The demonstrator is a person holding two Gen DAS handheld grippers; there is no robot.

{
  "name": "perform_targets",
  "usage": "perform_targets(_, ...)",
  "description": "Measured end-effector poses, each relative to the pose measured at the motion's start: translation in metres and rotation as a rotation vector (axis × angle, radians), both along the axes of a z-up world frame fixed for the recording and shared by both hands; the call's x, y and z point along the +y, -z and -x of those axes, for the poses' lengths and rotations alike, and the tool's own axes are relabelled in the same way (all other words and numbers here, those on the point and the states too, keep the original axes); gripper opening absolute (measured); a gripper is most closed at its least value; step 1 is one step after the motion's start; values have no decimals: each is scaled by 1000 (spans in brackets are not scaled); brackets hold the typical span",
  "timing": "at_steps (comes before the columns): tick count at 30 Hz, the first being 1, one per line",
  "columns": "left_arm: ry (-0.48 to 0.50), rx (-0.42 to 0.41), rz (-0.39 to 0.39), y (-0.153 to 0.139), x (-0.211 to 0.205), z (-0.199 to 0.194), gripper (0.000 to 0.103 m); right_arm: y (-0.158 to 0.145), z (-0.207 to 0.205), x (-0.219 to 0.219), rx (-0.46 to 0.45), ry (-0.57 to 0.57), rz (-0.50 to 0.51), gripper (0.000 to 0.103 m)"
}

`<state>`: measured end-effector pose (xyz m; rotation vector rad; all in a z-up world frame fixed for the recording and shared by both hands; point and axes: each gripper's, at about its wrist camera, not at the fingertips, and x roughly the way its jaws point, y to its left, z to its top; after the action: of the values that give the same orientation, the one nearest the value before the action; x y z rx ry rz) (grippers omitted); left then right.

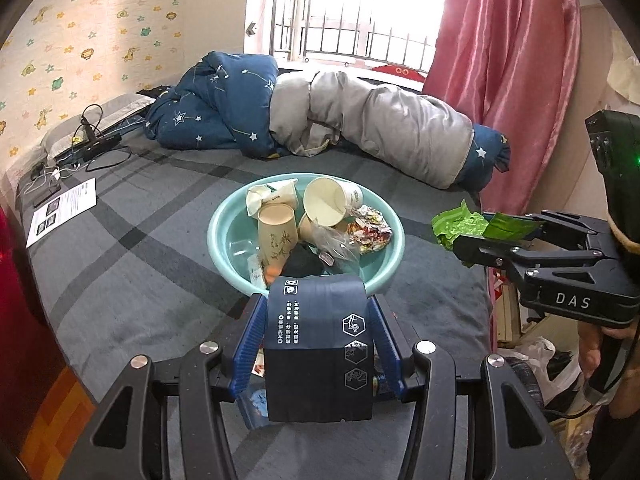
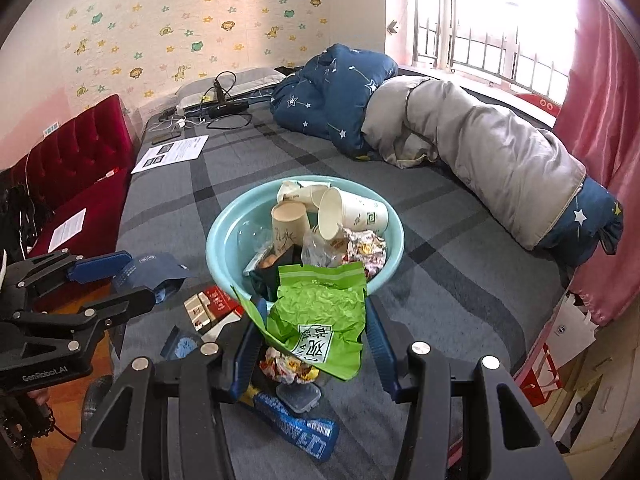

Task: Collect trash
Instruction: 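Carry the dark blue box in left tool and green bag in right tool over the teal basin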

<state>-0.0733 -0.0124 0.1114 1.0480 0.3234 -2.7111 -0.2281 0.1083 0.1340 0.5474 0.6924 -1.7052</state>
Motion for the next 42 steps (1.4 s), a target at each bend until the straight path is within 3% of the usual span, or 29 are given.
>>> perform_targets(16, 29, -31, 10, -21, -30, 31, 57, -29, 9, -43, -24, -53, -20, 54)
perform_targets(29, 61, -75, 13, -30, -56, 67, 57, -37, 10, -88, -54, -141, -108, 54)
perform_targets(42, 61, -116, -13, -38, -94, 106, 57, -52, 27, -142, -59, -133, -179, 54)
